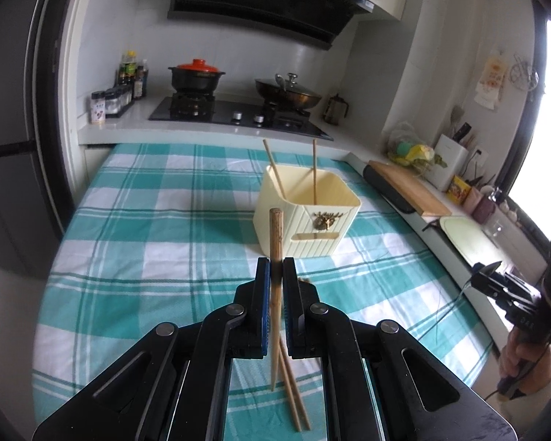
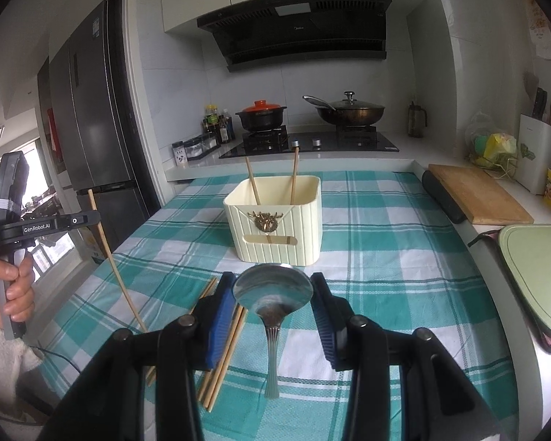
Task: Organize utensils
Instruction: 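Lift the chopstick with the left tool toward the caddy while the right tool lifts the spoon, then lower the chopstick and spoon into the cream caddy and open both tools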
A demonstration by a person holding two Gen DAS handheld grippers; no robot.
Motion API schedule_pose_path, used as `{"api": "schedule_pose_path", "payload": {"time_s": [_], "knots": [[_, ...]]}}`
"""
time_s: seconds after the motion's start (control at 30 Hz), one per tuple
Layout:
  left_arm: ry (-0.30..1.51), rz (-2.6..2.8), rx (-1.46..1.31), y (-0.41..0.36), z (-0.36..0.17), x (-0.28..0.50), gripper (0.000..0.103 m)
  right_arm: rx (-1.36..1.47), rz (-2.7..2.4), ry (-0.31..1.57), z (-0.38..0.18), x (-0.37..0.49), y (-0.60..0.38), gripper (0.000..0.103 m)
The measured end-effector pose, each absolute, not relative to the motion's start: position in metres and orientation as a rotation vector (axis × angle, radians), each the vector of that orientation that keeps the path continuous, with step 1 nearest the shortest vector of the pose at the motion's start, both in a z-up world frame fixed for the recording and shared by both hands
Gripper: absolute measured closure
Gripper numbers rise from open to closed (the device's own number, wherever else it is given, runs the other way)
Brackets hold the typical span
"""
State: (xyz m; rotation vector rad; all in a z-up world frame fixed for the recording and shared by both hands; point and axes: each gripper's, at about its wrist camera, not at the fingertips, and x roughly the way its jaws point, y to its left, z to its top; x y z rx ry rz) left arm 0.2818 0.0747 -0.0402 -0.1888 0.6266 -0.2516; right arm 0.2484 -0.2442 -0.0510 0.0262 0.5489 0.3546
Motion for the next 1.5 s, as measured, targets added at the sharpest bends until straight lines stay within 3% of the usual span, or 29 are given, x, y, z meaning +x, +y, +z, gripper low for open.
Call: {"api": "schedule_pose_path", "payload": {"time_s": [1.1,1.5], "knots": [[0.514,-0.339,-0.224,0.073,0.021,0.272,0.098,0.032,0.382,0.480,0.001,0.264,-0.246,0.061],[0.465,-0.338,-0.235,0.070,0.064,0.321,0.098,0.024,0.392,0.463,0.035,0.329,-0.235,0.061]]}}
